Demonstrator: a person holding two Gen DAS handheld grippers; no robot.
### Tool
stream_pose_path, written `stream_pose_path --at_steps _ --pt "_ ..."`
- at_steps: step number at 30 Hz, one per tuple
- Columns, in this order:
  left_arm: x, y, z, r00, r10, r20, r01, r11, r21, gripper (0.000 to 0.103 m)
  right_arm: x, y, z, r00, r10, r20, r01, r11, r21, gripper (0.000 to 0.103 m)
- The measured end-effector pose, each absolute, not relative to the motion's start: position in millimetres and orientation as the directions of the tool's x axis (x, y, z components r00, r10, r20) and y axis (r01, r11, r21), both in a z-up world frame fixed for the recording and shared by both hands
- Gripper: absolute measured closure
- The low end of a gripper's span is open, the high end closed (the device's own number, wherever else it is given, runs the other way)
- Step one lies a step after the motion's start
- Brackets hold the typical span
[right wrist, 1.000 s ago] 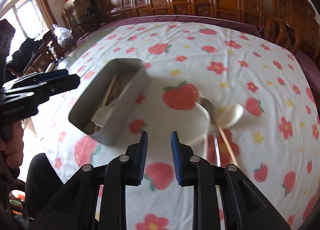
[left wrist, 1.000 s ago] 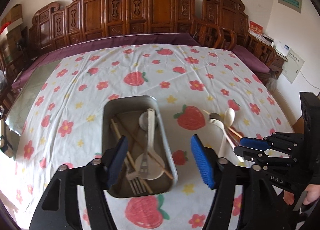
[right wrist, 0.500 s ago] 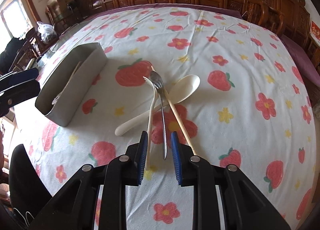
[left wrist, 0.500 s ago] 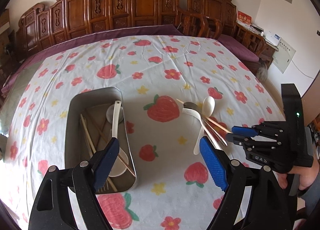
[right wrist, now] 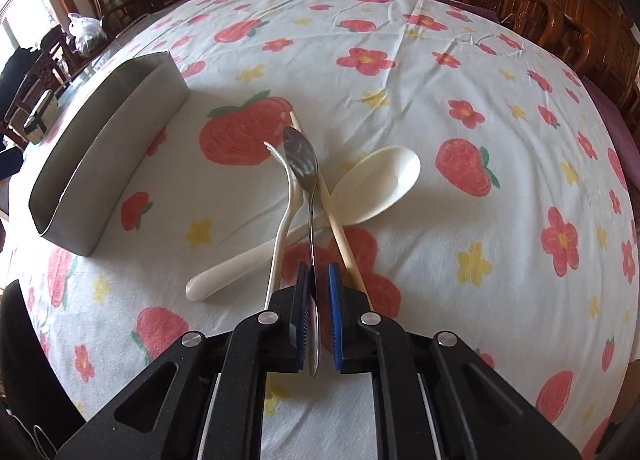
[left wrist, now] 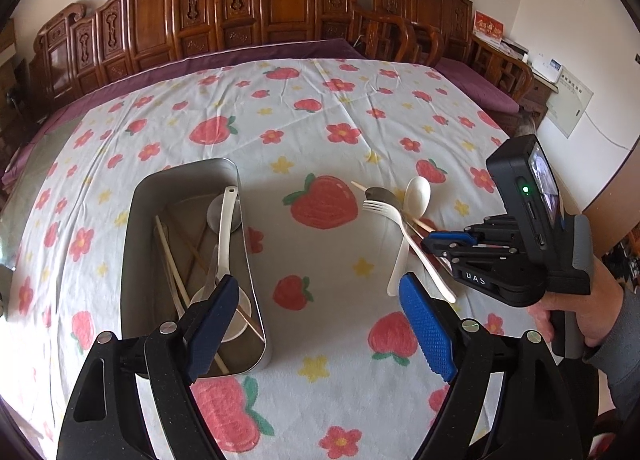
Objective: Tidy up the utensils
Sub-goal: 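Move the right tool to the pile and grasp another metal spoon, then grasp the white plastic fork by its handle with the left tool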
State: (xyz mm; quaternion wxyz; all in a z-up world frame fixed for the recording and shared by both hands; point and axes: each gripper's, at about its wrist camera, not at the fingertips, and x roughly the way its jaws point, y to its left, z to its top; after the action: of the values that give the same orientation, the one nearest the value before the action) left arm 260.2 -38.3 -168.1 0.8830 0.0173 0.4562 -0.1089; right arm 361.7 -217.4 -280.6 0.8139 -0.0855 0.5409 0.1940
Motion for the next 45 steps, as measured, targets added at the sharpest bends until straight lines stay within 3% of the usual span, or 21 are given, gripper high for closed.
stream_pose_path --at_steps 6,10,14,22,33,39,45 --pt "260.3 -41.2 -171.8 0.55 -0.172 -0.817 0.21 0.976 -0.064 0.024 366.9 -211.4 -281.0 0.347 0.2 -0.916 -0.426 0.904 0.036 0.093" --pt "260.8 -45.6 -177.9 0.539 -0.168 -0.825 0.212 0.975 -0.06 0.024 365.2 -209.6 -280.4 0.358 0.195 -0.913 -0.433 0.901 0.023 0.101" --pt "262.6 -51.4 -184.2 0.526 -0.166 -0.834 0.22 0.974 -0.055 0.024 355.8 -210.8 -273.1 0.399 0.177 -0.9 -0.422 0.907 -0.009 0.101" --pt "273.7 -70.8 -195.8 0.496 -0.171 -0.851 0.238 0.97 -0.056 0.024 327.5 -237.4 -240.3 0.468 0.256 -0.846 -0.378 0.923 0.071 0.101" --pt "293.2 -116.4 -214.5 0.455 -0.182 -0.872 0.284 0.957 -0.051 0.024 293.8 -282.1 -235.3 0.493 0.257 -0.831 -0.32 0.942 0.101 0.101" --pt "313.1 -135.9 -224.6 0.419 -0.2 -0.885 0.297 0.952 -0.074 0.041 284.6 -296.0 -240.4 0.494 0.255 -0.831 -0.301 0.947 0.111 0.101" --pt "332.1 -142.7 -233.5 0.392 -0.217 -0.894 0.272 0.956 -0.112 0.065 282.4 -301.2 -247.6 0.483 0.264 -0.835 -0.299 0.946 0.126 0.101"
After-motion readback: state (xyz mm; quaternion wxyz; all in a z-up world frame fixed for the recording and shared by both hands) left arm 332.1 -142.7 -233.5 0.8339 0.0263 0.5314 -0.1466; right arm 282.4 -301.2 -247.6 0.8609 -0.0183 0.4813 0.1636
